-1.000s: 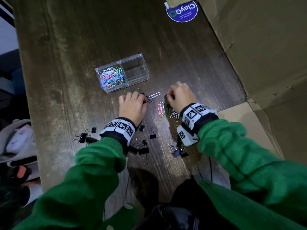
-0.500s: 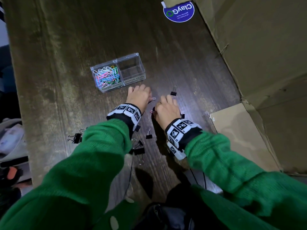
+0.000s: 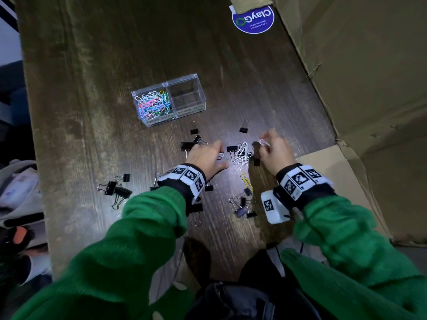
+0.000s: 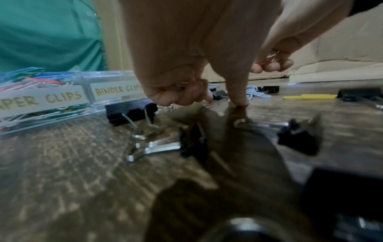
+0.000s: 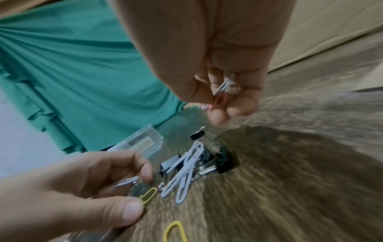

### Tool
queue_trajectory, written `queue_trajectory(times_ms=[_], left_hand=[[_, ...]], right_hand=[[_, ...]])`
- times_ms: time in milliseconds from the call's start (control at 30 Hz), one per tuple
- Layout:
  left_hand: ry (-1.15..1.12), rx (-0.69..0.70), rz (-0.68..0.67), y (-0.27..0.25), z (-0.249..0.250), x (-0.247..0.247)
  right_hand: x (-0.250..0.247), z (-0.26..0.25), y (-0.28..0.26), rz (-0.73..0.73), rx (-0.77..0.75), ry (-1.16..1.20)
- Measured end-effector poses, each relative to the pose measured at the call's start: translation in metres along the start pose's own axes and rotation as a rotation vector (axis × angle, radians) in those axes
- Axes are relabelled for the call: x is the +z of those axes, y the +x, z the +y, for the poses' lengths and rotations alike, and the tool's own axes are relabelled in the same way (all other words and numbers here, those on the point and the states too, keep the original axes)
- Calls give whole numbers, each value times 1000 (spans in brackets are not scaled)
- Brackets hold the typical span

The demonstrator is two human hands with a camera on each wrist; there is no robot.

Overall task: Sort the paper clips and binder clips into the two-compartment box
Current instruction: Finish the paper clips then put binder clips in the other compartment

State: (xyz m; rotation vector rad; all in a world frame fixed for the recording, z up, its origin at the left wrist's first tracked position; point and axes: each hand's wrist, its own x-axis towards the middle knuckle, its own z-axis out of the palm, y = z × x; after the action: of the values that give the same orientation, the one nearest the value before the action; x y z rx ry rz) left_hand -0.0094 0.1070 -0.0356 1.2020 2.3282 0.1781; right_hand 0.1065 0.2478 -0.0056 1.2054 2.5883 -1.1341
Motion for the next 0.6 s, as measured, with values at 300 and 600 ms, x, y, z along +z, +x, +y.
queue_trajectory(times_ms=[300, 600], left_hand=[[-16, 19, 20, -6, 8, 6], [-273, 20, 122, -7, 11, -4]], right_hand=[[5, 8, -17, -44, -50, -305], [20, -1, -8, -112, -318, -536]])
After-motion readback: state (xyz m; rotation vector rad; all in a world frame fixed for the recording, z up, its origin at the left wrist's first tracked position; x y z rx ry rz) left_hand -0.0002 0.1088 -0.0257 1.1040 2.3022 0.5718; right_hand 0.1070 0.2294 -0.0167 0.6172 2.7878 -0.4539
